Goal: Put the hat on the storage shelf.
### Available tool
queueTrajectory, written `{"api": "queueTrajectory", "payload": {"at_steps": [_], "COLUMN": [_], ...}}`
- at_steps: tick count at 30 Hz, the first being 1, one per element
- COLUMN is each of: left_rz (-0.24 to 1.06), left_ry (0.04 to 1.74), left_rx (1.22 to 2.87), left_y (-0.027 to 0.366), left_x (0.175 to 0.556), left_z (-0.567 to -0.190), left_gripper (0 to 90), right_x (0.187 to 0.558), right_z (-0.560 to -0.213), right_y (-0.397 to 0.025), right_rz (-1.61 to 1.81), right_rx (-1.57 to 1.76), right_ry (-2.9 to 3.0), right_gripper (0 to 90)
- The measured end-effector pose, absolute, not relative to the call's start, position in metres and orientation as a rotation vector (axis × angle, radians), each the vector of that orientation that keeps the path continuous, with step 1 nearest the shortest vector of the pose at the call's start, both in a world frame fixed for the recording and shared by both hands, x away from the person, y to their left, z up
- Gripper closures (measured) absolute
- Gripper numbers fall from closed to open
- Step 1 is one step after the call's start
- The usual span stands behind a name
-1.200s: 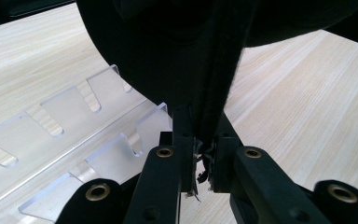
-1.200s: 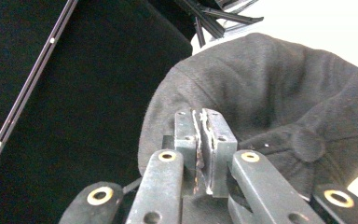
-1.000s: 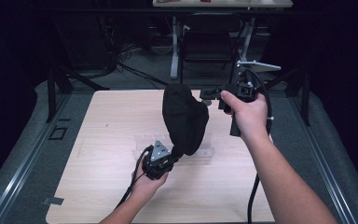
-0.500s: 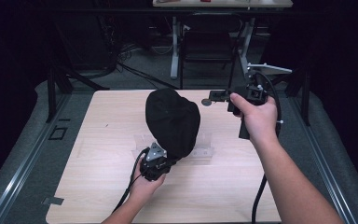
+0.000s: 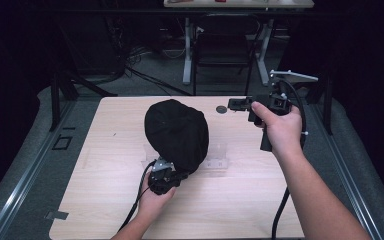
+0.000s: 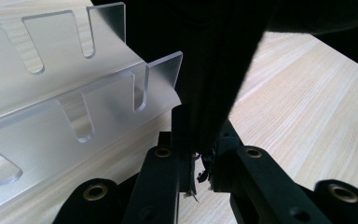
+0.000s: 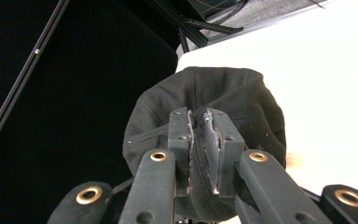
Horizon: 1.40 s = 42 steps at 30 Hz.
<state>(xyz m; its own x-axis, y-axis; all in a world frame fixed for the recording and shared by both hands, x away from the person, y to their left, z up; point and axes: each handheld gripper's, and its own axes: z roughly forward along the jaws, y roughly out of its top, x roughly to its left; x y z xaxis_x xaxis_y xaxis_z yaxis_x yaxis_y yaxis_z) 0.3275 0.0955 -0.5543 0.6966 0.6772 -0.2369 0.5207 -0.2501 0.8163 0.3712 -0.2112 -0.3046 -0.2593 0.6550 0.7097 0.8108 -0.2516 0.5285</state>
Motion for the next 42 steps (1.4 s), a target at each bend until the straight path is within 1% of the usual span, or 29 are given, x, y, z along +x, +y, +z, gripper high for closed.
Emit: {"api": "queueTrajectory", "payload": {"at_steps": [9, 14, 16, 23, 28, 34, 42], "left_rz": [0.177, 0.188, 0.198, 0.221, 0.207, 0.212, 0.250], "left_ry": [0.922, 0.957, 0.974, 0.986, 0.989, 1.010, 1.031], "left_rx": [1.911, 1.899, 1.894, 1.898, 1.886, 1.877, 1.892], "left_y": [0.098, 0.097, 0.098, 0.109, 0.121, 0.140, 0.172], "left_x": [0.330, 0.328, 0.328, 0.325, 0.319, 0.315, 0.308], "left_z": [-0.555, -0.555, -0.555, -0.550, -0.544, -0.539, -0.532], "left_gripper": [83.5, 81.9, 79.3, 58.2, 50.0, 46.0, 45.7], "right_x": [0.371, 0.371, 0.371, 0.369, 0.367, 0.362, 0.345], "right_z": [-0.305, -0.306, -0.306, -0.307, -0.312, -0.319, -0.338], "right_y": [-0.212, -0.213, -0.213, -0.211, -0.211, -0.214, -0.223], "right_rz": [-1.526, -1.530, -1.527, -1.519, -1.505, -1.481, -1.446], "right_rx": [-1.805, -1.812, -1.809, -1.813, -1.814, -1.823, -1.856], "right_ry": [-1.829, -1.817, -1.821, -1.840, -1.863, -1.901, -1.994], "right_gripper": [80.5, 80.3, 80.2, 79.2, 77.7, 77.3, 76.4]}}
